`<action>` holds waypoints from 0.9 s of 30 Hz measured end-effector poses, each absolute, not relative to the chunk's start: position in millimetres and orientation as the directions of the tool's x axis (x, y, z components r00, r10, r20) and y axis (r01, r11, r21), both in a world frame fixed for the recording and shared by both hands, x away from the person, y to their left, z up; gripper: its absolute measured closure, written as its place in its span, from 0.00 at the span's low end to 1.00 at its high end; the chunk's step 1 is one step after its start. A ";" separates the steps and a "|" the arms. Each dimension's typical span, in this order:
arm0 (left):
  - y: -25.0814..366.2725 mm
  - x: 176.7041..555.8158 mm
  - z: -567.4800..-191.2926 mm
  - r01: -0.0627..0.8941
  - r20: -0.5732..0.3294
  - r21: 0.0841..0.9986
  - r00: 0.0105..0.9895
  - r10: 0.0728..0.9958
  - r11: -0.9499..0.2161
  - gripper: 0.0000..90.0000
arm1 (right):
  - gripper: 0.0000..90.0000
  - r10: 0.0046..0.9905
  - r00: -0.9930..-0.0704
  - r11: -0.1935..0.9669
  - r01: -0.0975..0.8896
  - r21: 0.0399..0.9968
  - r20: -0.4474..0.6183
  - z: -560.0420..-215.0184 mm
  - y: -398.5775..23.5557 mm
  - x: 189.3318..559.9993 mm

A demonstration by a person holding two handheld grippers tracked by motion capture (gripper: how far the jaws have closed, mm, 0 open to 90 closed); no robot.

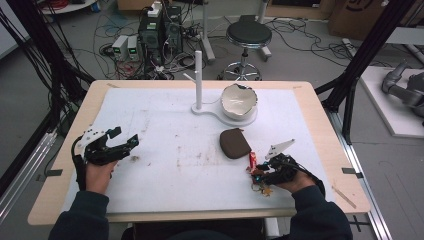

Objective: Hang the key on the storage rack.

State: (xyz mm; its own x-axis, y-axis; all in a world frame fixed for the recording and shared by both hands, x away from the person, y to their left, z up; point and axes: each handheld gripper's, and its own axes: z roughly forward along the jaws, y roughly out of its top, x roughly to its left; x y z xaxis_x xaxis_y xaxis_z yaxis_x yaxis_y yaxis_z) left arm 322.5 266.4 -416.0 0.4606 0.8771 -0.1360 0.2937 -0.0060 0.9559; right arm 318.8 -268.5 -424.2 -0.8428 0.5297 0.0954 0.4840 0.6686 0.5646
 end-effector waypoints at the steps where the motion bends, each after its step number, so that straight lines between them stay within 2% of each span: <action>1: 266.6 322.5 -416.2 0.295 -0.135 0.955 0.460 0.878 -0.008 0.25 | 0.62 0.533 -0.840 0.664 0.490 0.564 0.102 -423.9 -269.0 318.8; 4: 266.9 322.4 -416.4 0.298 -0.138 0.955 0.457 0.879 -0.005 0.25 | 0.62 0.535 -0.837 0.642 0.489 0.591 0.111 -421.0 -272.3 319.4; 5: 267.0 322.6 -416.7 0.296 -0.140 0.955 0.456 0.879 -0.002 0.25 | 0.62 0.542 -0.828 0.592 0.497 0.635 0.142 -415.9 -278.0 320.3; 9: 267.5 323.2 -417.3 0.299 -0.140 0.954 0.453 0.880 -0.002 0.25 | 0.62 0.550 -0.817 0.525 0.500 0.689 0.174 -408.5 -287.3 320.7; 10: 267.5 323.5 -417.5 0.303 -0.140 0.953 0.453 0.881 -0.004 0.25 | 0.62 0.556 -0.810 0.465 0.489 0.737 0.187 -402.8 -292.7 320.7; 16: 267.8 323.5 -417.7 0.303 -0.144 0.953 0.449 0.882 0.001 0.25 | 0.62 0.572 -0.790 0.337 0.472 0.815 0.220 -386.6 -296.5 320.9; 22: 269.0 323.5 -418.4 0.309 -0.149 0.951 0.444 0.884 0.006 0.25 | 0.62 0.562 -0.807 0.244 0.374 0.895 0.184 -351.5 -285.2 325.4; 27: 269.3 324.1 -418.8 0.310 -0.148 0.951 0.445 0.883 0.003 0.25 | 0.62 0.563 -0.813 0.222 0.322 0.920 0.149 -328.5 -270.9 333.7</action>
